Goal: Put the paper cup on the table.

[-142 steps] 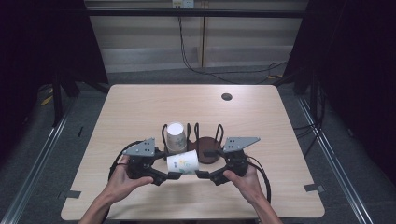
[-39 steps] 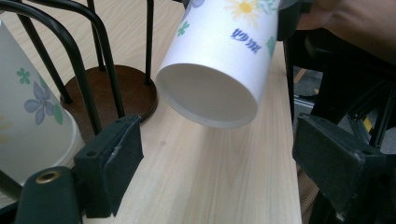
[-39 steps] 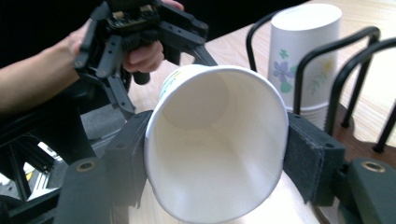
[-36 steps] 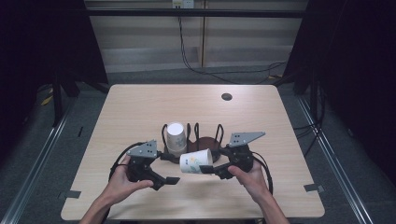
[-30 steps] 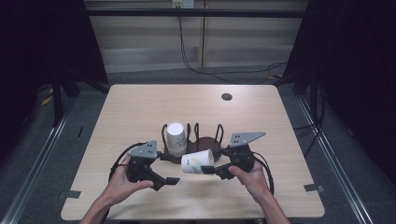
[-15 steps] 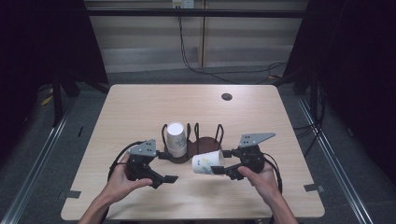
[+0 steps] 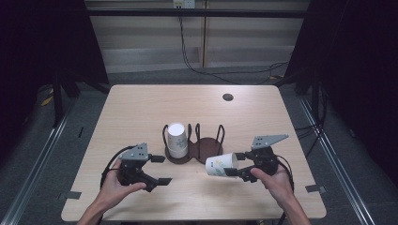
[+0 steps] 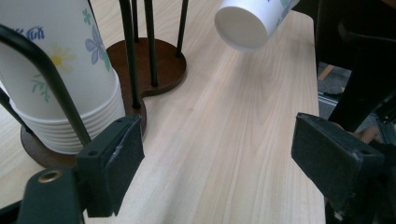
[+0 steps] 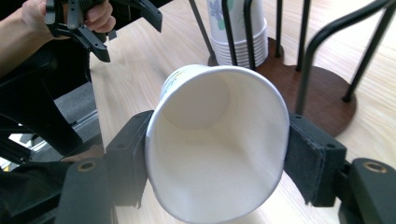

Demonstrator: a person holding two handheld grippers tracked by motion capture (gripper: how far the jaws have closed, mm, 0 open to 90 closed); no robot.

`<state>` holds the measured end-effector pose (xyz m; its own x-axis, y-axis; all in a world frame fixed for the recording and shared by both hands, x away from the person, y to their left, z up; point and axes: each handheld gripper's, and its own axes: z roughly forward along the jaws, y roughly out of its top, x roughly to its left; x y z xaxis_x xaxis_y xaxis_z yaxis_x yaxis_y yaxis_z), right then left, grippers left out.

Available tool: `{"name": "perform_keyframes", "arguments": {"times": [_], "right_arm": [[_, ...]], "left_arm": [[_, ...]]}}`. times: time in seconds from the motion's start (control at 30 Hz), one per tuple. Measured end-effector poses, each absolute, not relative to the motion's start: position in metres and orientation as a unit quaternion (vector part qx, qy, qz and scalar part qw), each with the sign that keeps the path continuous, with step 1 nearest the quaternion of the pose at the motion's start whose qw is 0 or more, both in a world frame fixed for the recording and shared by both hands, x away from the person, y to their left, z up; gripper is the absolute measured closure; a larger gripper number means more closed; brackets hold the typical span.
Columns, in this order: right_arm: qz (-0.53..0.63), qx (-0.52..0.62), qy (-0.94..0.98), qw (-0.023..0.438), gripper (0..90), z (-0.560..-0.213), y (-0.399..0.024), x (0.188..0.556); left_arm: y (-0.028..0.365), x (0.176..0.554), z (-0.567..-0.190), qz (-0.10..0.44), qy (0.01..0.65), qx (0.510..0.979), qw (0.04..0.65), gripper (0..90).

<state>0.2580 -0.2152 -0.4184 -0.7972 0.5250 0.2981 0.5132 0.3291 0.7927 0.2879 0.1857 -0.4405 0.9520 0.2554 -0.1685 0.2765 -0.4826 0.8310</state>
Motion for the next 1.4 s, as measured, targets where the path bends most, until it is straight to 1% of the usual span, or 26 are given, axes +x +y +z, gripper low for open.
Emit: {"name": "perform_keyframes", "arguments": {"times": [0.1,0.23,0.37,0.6,0.83,1.03,1.13,1.23,1.4], "right_arm": [[0.482,0.321,0.815,0.015,30.6,-0.411,-0.223,0.257],[0.477,0.338,0.810,0.039,30.6,-0.404,-0.236,0.255],[0.452,0.356,0.816,0.049,30.6,-0.404,-0.244,0.258],[0.408,0.401,0.819,0.045,31.5,-0.413,-0.249,0.272],[0.385,0.422,0.819,0.053,31.5,-0.406,-0.253,0.283],[0.352,0.420,0.835,0.046,31.0,-0.406,-0.247,0.295],[0.354,0.424,0.833,0.041,31.0,-0.403,-0.245,0.302],[0.326,0.425,0.843,0.052,31.0,-0.401,-0.242,0.309],[0.295,0.434,0.850,0.049,31.1,-0.400,-0.240,0.325]], "left_arm": [[0.186,0.288,-0.441,-0.009,0.159,0.859,0.487,17.1],[0.188,0.288,-0.440,-0.005,0.160,0.857,0.490,17.0],[0.189,0.289,-0.441,-0.005,0.162,0.858,0.487,17.0],[0.191,0.289,-0.442,0.000,0.164,0.858,0.487,17.0],[0.191,0.289,-0.442,0.003,0.160,0.859,0.486,17.7],[0.190,0.288,-0.442,0.005,0.160,0.859,0.486,18.5],[0.190,0.288,-0.442,0.004,0.155,0.861,0.484,19.3],[0.190,0.289,-0.442,0.004,0.156,0.861,0.484,19.4],[0.191,0.289,-0.440,0.003,0.153,0.860,0.487,19.3]]}}
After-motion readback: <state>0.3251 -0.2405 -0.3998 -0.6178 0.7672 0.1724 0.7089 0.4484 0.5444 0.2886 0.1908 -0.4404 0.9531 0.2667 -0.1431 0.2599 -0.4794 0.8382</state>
